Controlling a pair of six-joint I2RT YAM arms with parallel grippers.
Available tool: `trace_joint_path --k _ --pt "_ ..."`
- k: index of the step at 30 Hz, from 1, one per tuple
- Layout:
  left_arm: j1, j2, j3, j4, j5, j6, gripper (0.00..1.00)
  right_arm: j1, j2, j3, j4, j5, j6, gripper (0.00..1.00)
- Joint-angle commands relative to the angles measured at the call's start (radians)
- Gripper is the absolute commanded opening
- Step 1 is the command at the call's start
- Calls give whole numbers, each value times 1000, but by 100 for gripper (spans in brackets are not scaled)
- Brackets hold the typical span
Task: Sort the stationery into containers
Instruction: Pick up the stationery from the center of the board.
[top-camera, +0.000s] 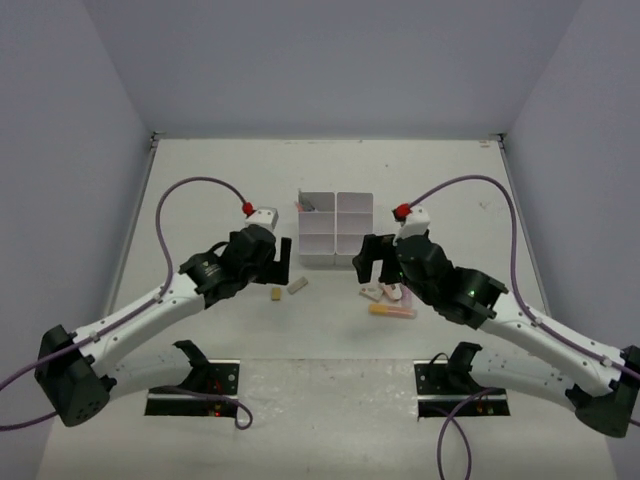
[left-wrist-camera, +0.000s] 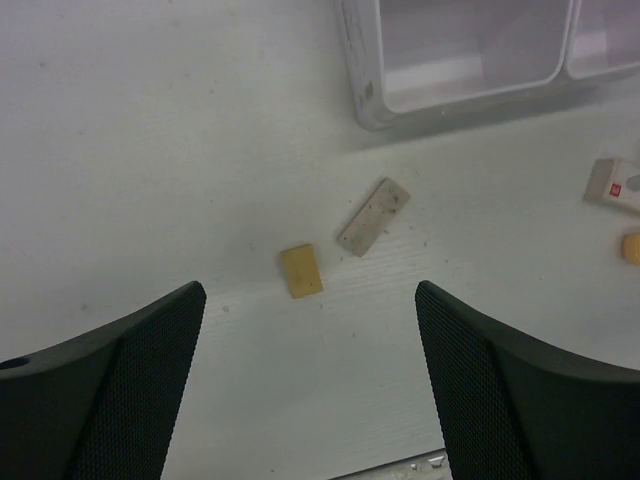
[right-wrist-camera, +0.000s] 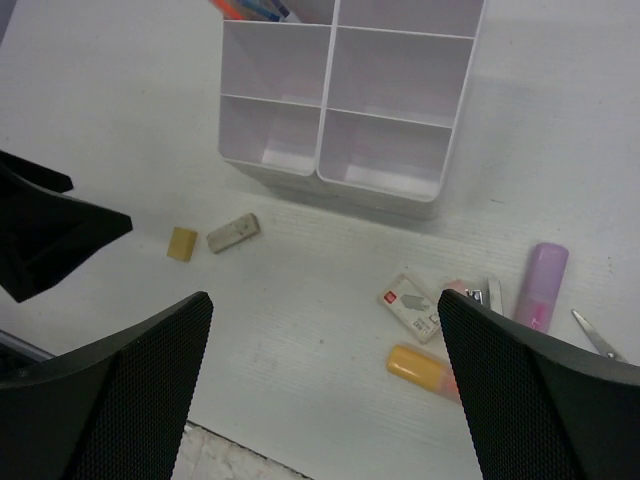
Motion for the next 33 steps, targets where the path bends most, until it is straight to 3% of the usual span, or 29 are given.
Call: trace_joint_path --k 1,3,5,9,18,29,33 --pt "-9 83 18 88 198 67 82 0 -162 -98 -42 37 18 99" --pt "-14 112 13 140 234 104 72 -2 -234 -137 -44 39 8 99" --pt "-15 151 7 196 267 140 53 -4 -277 -167 -44 48 4 99" --pt "-28 286 40 200 194 155 43 -7 -284 -197 -41 58 5 99" --pt "-99 503 99 174 96 119 45 -7 -279 -208 -10 53 -12 99" --pt "-101 517 87 206 61 130 46 -7 -302 -219 19 21 -37 99" --pt "-101 489 96 202 45 144 50 -7 -294 -216 19 20 -40 99"
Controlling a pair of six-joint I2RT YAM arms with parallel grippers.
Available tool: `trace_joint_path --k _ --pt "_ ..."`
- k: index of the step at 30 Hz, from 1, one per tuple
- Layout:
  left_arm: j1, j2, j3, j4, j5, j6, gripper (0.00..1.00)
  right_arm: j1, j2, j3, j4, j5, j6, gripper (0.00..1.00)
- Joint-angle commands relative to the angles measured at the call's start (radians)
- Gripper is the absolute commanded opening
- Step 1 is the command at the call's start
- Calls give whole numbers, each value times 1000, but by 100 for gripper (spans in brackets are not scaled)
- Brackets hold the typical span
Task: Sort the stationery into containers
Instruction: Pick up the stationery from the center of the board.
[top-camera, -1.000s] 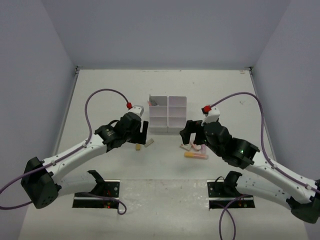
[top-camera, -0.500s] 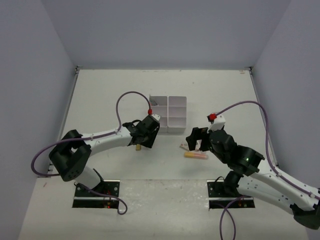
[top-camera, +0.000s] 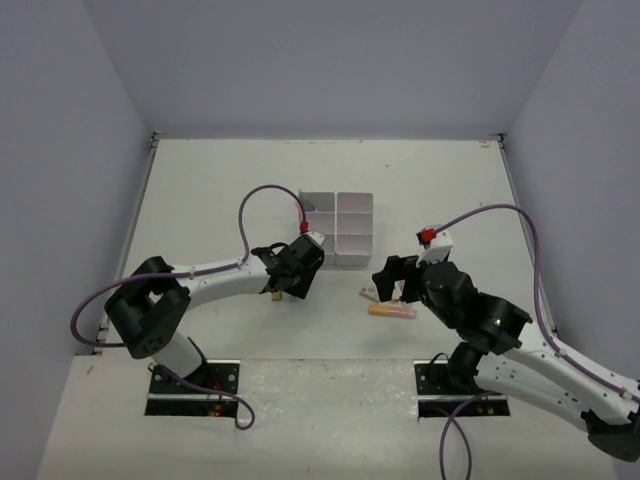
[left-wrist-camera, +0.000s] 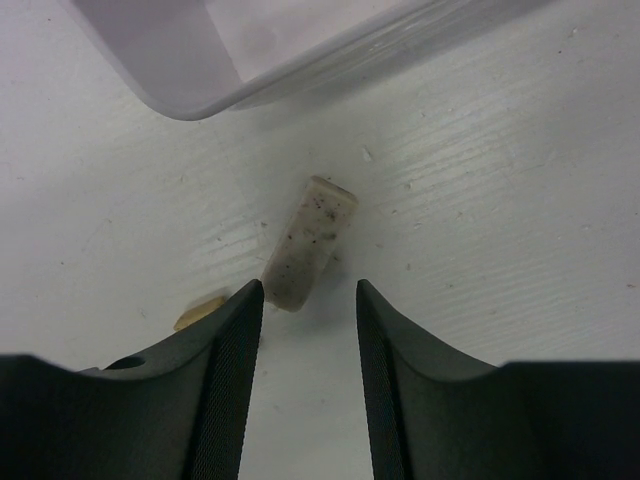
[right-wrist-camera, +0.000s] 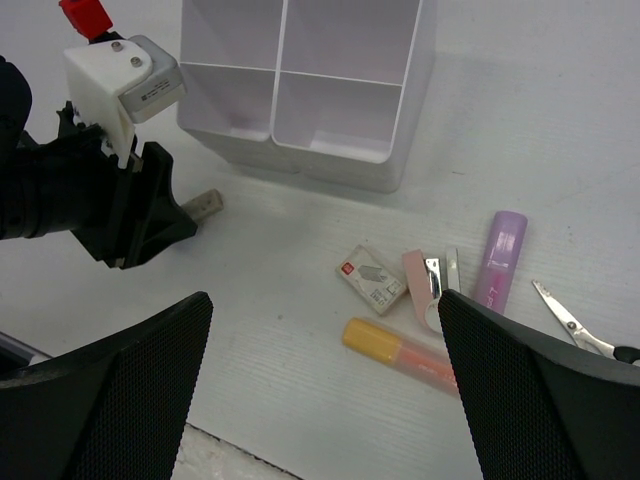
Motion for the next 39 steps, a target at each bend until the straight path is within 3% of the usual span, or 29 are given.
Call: trace_joint_path --k 1,8,20,30,35,39 --pt "3 -34 45 35 -37 39 52 -4 4 0 37 1 -8 99" --pt "9 8 57 43 0 72 55 -4 -4 -4 60 -18 -22 99" --pt "13 66 19 76 50 89 49 -2 -36 -24 108 -65 -46 99" --pt "14 71 -17 100 60 89 51 -4 -52 -23 117 -82 -58 99" --pt "13 89 -33 133 108 83 41 -2 -62 -17 110 -91 -57 99" --pt "13 83 -56 163 143 82 25 -4 -82 -16 108 -99 -55 99"
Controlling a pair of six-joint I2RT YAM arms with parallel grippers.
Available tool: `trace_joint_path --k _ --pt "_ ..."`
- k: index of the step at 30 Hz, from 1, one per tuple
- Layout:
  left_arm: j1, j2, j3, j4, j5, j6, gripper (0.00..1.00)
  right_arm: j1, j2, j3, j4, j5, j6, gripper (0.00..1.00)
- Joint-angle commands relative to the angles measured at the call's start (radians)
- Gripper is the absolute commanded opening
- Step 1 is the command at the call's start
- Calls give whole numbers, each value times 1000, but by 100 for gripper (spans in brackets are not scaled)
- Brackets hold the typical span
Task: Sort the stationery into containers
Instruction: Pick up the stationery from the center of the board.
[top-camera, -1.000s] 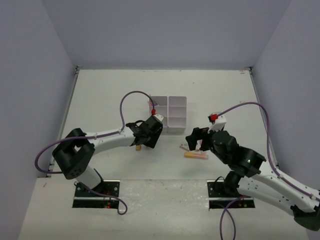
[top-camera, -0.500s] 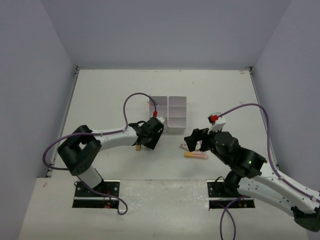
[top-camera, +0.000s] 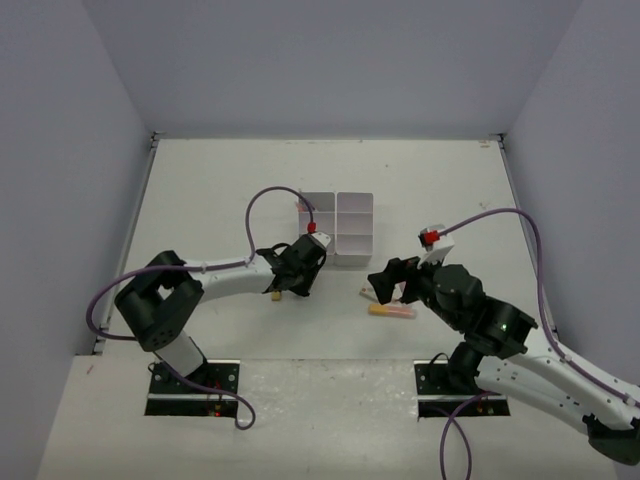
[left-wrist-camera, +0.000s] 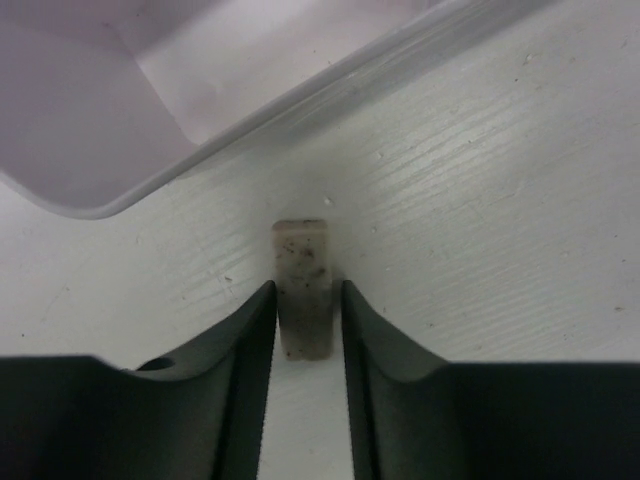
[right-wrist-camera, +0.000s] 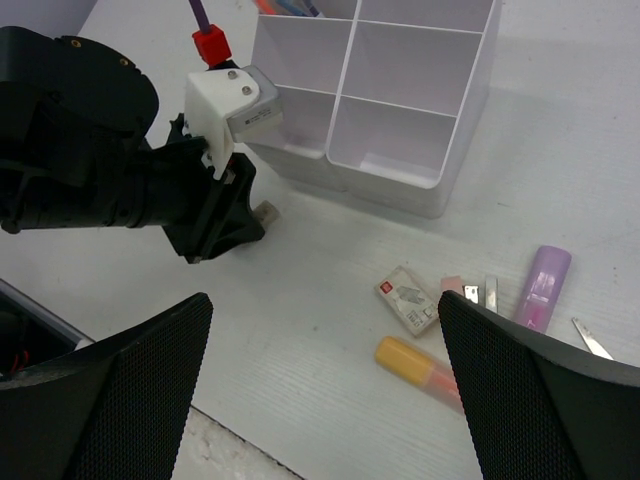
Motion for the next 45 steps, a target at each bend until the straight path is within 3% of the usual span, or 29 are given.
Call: trace_joint_path --k 1,9,19,26,29,33,36,40,45 --pt "5 20 -42 39 77 9 22 -4 -29 3 27 -16 -5 99" --pt "-12 -29 -77 36 97 -12 2 -4 -48 6 28 -5 -10 99" --pt "-172 -237 -21 -55 5 -27 0 -4 -58 8 30 0 -16 99" --pt "-171 -466 19 -69 -202 -9 0 -3 -125 -8 45 28 -10 99" --pt "-136 -490 74 -60 -305 -64 0 -4 -179 -33 66 51 -10 99" --pt "-55 -456 158 -10 -292 -74 0 -2 -219 -40 69 81 -7 99" --pt "25 -409 224 18 -192 10 0 -3 -227 -36 59 72 -1 99" --pt "35 -378 291 8 -189 178 0 -2 -218 -28 52 59 -1 99" --pt "37 -456 288 64 -191 438 0 -3 -202 -34 58 50 -2 99"
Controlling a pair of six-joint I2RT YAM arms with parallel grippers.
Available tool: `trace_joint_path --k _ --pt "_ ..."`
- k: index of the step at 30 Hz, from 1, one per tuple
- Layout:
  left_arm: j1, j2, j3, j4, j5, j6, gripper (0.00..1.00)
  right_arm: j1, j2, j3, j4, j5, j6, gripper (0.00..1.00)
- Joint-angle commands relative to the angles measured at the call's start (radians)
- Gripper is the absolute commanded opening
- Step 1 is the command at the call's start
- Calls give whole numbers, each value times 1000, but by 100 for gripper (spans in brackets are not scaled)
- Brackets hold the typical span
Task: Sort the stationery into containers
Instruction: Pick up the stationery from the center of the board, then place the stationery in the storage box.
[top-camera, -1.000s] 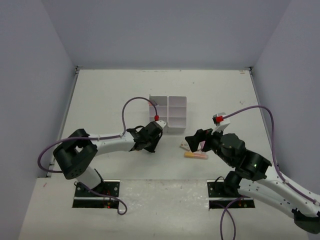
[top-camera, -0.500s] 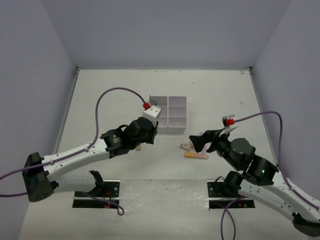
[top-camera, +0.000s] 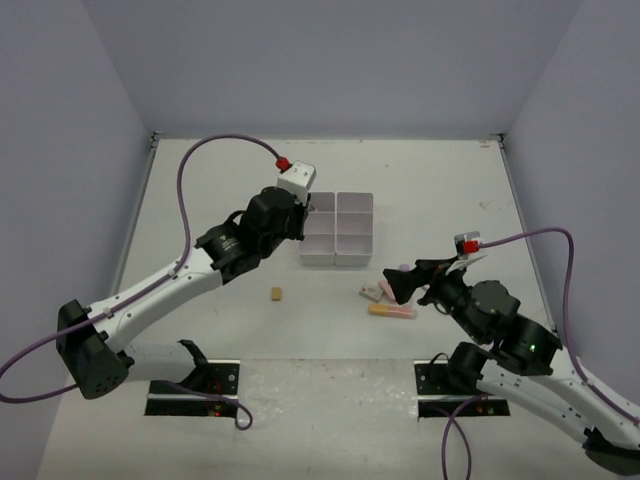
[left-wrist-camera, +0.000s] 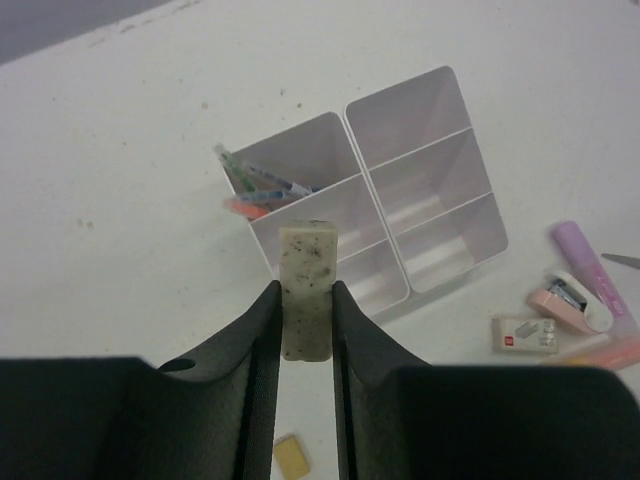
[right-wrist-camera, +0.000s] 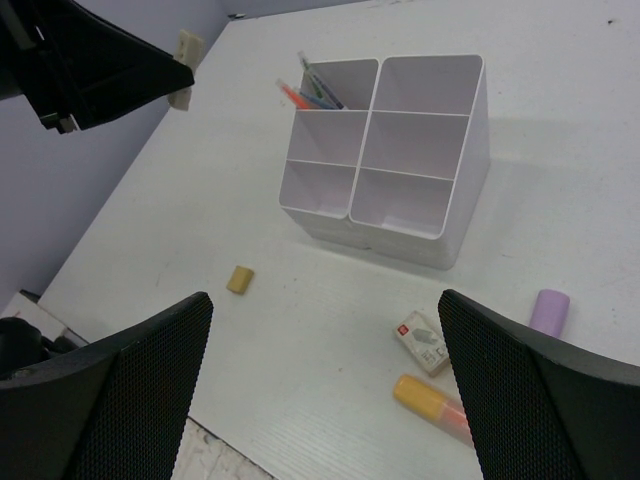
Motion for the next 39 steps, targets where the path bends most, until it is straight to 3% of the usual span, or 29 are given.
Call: trace_joint_path --k 1,11,16,22,30,39 --pt "1 -104 -6 114 -10 295 0 -4 18 -5 31 7 1 99" --pt "18 -127 -142 259 13 609 0 -3 19 -10 33 8 2 99" --pt "64 -157 -229 384 141 572 0 -2 39 -13 32 22 0 99" --pt "115 -168 -214 336 244 543 0 -4 63 9 20 43 -8 99" --pt "125 -102 -237 335 246 545 0 -4 65 5 36 73 -22 99" --pt "125 -38 -194 289 305 513 0 -2 55 -8 28 7 -7 99"
